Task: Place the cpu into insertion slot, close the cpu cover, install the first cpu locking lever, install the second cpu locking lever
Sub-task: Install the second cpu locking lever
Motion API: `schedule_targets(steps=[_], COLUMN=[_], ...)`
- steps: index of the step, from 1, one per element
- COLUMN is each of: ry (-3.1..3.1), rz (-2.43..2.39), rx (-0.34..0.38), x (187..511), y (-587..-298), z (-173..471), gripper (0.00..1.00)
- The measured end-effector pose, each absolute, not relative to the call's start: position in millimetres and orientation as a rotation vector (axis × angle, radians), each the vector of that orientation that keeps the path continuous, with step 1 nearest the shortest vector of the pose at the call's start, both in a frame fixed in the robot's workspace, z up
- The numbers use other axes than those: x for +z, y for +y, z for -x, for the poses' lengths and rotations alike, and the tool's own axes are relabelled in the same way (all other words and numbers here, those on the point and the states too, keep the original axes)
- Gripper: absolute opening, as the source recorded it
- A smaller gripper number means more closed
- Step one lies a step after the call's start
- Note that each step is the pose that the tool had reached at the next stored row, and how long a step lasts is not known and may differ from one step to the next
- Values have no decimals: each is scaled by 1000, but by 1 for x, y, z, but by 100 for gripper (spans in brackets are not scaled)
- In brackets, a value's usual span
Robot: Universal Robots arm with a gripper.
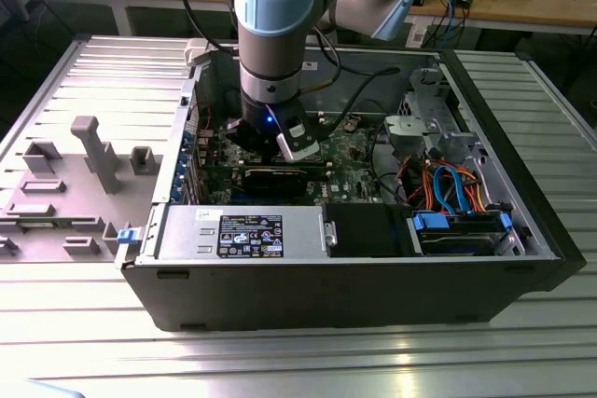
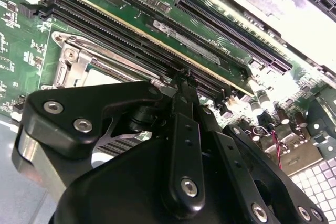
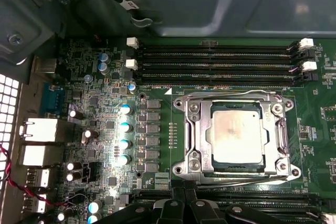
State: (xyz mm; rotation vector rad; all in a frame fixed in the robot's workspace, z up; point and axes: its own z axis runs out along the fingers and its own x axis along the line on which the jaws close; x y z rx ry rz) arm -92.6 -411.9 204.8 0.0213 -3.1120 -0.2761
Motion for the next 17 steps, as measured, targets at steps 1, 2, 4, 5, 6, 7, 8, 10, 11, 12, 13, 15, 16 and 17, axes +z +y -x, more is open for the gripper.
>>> schedule_targets(steps=[1,2,4,5,6,7,8,10,11,12,13,15,16,17], ry=[-3112,-3112,-3112,-3112,-3112,-3112,-3112,-3112,-3112,-3112,-3112,-3112,-3112,-3112], rz=[-21,-21,-21,-21,-21,-21,-21,-21,-21,-21,-21,-21,-21,-21], rx=[-276,-276,-276,-277,-278,-278,-278,-279,-279,-279,-279,-279,-279,-279], x=[205,205,205,204,204,204,204,204,203,203,203,203,202,202], y=[-412,-412,-412,-412,-411,-411,-410,-410,-410,-409,-408,-407,-406,-405], z=[93,93,93,93,93,93,93,93,93,93,93,94,94,94], gripper=[11,11,11,11,11,11,11,11,11,11,11,11,11,11])
